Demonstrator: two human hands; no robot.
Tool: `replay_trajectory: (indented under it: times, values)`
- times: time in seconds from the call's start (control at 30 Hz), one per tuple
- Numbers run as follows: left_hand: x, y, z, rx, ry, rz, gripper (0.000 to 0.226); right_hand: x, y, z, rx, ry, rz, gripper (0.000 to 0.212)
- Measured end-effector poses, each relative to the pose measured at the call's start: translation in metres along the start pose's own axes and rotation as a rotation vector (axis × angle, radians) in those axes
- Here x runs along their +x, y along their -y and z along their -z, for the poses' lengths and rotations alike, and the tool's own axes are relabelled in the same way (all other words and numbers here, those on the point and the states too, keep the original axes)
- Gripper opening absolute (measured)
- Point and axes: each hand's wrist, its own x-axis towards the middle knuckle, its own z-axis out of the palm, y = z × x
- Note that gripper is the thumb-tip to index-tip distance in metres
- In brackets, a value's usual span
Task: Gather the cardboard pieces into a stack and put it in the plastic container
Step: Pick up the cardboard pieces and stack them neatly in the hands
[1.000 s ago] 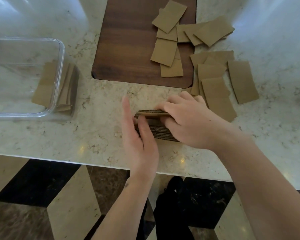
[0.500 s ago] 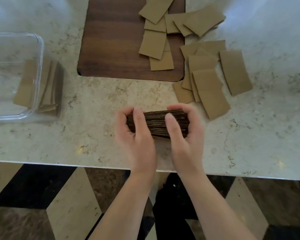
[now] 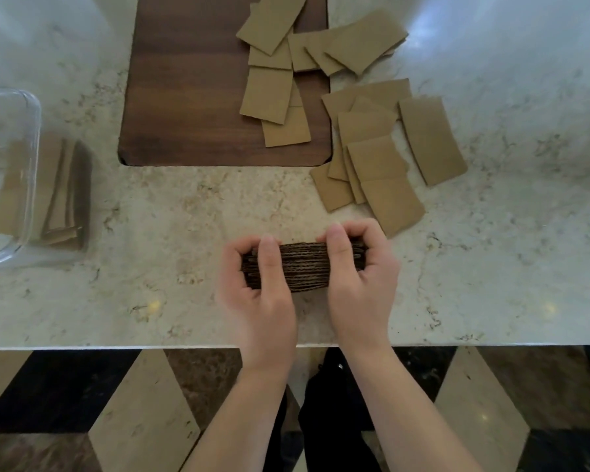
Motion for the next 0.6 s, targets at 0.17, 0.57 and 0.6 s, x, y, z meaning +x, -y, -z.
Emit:
replay_trajectory:
  times: [0.17,0.57,0.6]
  values:
    - [0.003,-0.001,-0.001,0.036,0.046,0.045,0.02,0.005,0.007,0.004,-0.057,0.074,-0.036,0.013]
    - [0.001,0.0,0.0,0.095,0.077,0.039,0.029,0.121,0.028,0.027,-1.001,0.208,-0.266,0.103]
    - [0.001,0.0,0.0,0.097,0.081,0.03,0.029,0.121,0.026,0.027,-1.013,0.191,-0.258,0.101]
